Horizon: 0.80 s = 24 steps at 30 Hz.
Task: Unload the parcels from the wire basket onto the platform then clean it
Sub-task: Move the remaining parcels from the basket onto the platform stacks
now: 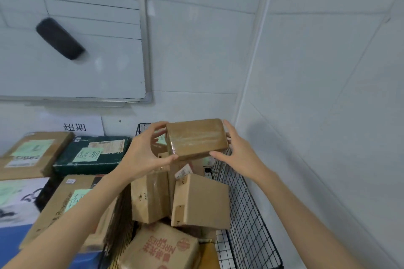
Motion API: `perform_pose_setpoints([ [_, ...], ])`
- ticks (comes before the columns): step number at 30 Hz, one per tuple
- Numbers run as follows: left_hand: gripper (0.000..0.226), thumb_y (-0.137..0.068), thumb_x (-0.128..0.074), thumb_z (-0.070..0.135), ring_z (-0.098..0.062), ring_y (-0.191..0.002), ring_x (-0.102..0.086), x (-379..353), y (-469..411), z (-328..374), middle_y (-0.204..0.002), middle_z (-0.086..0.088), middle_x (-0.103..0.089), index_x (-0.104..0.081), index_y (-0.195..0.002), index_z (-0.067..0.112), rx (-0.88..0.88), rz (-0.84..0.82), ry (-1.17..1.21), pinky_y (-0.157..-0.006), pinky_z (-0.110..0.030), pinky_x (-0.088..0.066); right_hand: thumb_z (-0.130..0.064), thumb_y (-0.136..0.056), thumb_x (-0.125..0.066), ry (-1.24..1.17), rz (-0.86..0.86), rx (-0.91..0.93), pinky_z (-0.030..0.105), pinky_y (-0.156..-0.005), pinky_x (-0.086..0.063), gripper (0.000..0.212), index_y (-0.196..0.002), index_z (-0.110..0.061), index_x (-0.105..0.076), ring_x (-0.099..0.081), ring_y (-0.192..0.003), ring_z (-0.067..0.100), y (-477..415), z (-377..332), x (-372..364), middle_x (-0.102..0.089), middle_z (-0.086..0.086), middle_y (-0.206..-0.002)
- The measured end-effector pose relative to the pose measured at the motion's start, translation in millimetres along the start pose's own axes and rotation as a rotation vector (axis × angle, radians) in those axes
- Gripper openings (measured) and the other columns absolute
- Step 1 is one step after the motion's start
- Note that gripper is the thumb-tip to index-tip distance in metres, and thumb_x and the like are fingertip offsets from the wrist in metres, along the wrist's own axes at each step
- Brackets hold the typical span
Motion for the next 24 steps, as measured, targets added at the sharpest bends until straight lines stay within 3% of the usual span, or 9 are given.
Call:
perform_pose_setpoints([
  [4,0.093,-0.068,-0.088,0.022,0.001,-0.132,-0.047,12,4,8,-0.142,0.022,-0.047,-0.039,-0.147,0.026,-0.002,0.049,0.122,-0.106,-0.021,-0.042,-0.043,-0.083,-0.075,-0.153,0.085,-0.008,0.042,-0.115,-0.036,0.099,-0.159,-0.027,-0.013,-0.041,-0.138,0.013,2,-17,11,-0.038,-0.005,-0.154],
  [6,0.093,-0.070,-0.087,0.017,0.004,-0.131,-0.046,17,6,12,-0.143,0.019,-0.047,-0.038,-0.148,0.034,-0.006,0.080,0.141,-0.103,-0.017,-0.043,-0.043,-0.082,-0.076,-0.210,0.127,0.003,0.042,-0.114,-0.038,0.093,-0.157,-0.029,-0.022,-0.044,-0.135,0.012,4,-24,16,-0.043,-0.009,-0.150],
  [8,0.092,-0.073,-0.085,0.011,0.008,-0.128,-0.047,20,8,19,-0.141,0.016,-0.051,-0.038,-0.144,0.045,-0.016,0.109,0.134,-0.098,-0.014,-0.045,-0.035,-0.085,-0.076,-0.245,0.152,0.029,0.037,-0.113,-0.040,0.078,-0.149,-0.037,-0.032,-0.048,-0.128,0.008,6,-31,18,-0.049,-0.019,-0.136],
  [10,0.090,-0.075,-0.083,0.009,0.011,-0.123,-0.049,21,10,25,-0.131,0.026,-0.054,-0.037,-0.142,0.049,-0.024,0.121,0.124,-0.093,-0.012,-0.048,-0.033,-0.086,-0.076,-0.252,0.160,0.036,0.033,-0.110,-0.042,0.069,-0.134,-0.056,-0.033,-0.050,-0.124,0.006,7,-36,18,-0.048,-0.028,-0.126],
  [12,0.088,-0.076,-0.083,0.010,0.011,-0.120,-0.051,22,12,30,-0.126,0.036,-0.054,-0.037,-0.142,0.046,-0.031,0.123,0.124,-0.089,-0.011,-0.050,-0.040,-0.083,-0.077,-0.270,0.168,0.043,0.035,-0.109,-0.044,0.068,-0.129,-0.061,-0.033,-0.050,-0.125,0.007,9,-39,15,-0.048,-0.025,-0.129],
  [16,0.079,-0.075,-0.084,0.012,0.012,-0.118,-0.049,26,13,39,-0.129,0.036,-0.047,-0.041,-0.135,0.039,-0.026,0.153,0.170,-0.089,-0.009,-0.048,-0.060,-0.069,-0.076,-0.333,0.142,0.025,0.044,-0.110,-0.044,0.103,-0.154,-0.037,-0.023,-0.049,-0.132,0.013,10,-41,9,-0.036,-0.008,-0.151],
  [20,0.069,-0.075,-0.084,0.014,0.012,-0.113,-0.049,28,14,48,-0.125,0.034,-0.045,-0.041,-0.121,0.044,-0.003,0.193,0.177,-0.091,-0.007,-0.042,-0.048,-0.077,-0.077,-0.335,0.164,0.047,0.044,-0.109,-0.046,0.092,-0.152,-0.037,-0.025,-0.049,-0.129,0.012,10,-47,9,-0.036,-0.009,-0.145],
  [24,0.075,-0.074,-0.085,0.017,0.008,-0.116,-0.049,31,18,52,-0.129,0.031,-0.045,-0.040,-0.129,0.042,0.002,0.232,0.183,-0.088,-0.012,-0.046,-0.042,-0.082,-0.077,-0.357,0.177,0.066,0.047,-0.109,-0.045,0.084,-0.149,-0.039,-0.027,-0.046,-0.133,0.012,11,-51,8,-0.040,-0.009,-0.146],
])
Point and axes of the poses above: each hand's wrist, its own y-axis away from the middle knuckle, its own x-axis out of the back of the hand, z = x × y, the point moved 6 cm from there along -y, towards the middle knuckle
